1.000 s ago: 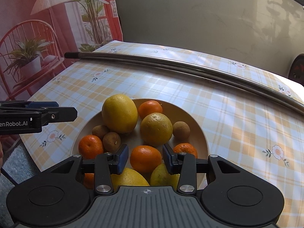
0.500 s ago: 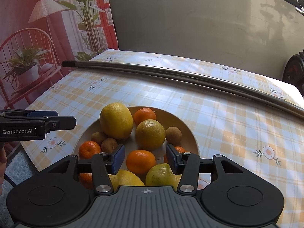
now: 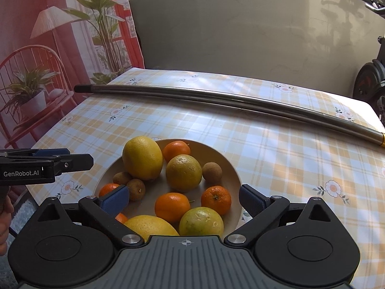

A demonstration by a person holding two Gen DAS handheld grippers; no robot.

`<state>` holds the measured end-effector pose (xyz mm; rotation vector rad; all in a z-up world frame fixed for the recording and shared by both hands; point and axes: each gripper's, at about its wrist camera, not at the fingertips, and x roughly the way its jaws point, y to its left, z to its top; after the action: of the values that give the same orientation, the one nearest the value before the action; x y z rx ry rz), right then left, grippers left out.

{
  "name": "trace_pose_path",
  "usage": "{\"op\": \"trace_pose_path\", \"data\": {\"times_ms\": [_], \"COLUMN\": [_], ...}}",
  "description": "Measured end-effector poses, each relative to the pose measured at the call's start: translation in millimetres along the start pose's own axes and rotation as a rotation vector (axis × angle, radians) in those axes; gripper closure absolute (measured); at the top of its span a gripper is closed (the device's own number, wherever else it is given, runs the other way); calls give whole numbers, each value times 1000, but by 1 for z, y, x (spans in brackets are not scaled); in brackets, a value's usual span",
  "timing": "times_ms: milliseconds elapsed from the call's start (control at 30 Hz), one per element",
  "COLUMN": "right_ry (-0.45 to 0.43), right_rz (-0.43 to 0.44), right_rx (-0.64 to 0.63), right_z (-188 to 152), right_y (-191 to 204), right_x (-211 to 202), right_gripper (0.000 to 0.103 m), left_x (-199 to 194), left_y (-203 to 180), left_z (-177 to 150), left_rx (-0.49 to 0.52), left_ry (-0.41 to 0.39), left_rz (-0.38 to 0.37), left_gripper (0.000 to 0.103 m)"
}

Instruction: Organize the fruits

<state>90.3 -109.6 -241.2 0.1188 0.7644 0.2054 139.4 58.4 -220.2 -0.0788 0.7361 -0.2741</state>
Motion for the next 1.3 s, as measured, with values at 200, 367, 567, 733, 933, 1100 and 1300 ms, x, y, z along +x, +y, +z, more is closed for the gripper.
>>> {"op": "trace_pose_path", "data": {"times_ms": [200, 367, 567, 733, 933, 1100, 1300], "right_ry": [-1, -4, -22, -44, -101, -199, -316], "right_rz": [2, 1, -5, -13, -18, -84, -115], "right_rx": [4, 4, 14, 31, 44, 31, 49], "right_z": [0, 0, 4, 12, 31, 55, 75], "right_y": [1, 2, -1, -4, -5, -1, -2], "right_x": [-1, -3, -11, -24, -56, -96, -143], "right_gripper": [1, 0, 0, 0, 0, 0, 0], "left_x": [-1, -1, -6, -14, -42, -70, -106], "left_y": [-2, -1, -2, -8, -25, -43, -66], "left_z": [1, 2, 9, 21, 46, 67, 81], "left_rx": [3, 5, 13, 39, 71, 110, 155], "left_ry": [-4, -7, -22, -42, -120, -196, -303], "left_rz": [-2, -6, -44, -75, -80, -64, -80], "left_gripper": [26, 26, 18, 7, 0, 0, 0]}}
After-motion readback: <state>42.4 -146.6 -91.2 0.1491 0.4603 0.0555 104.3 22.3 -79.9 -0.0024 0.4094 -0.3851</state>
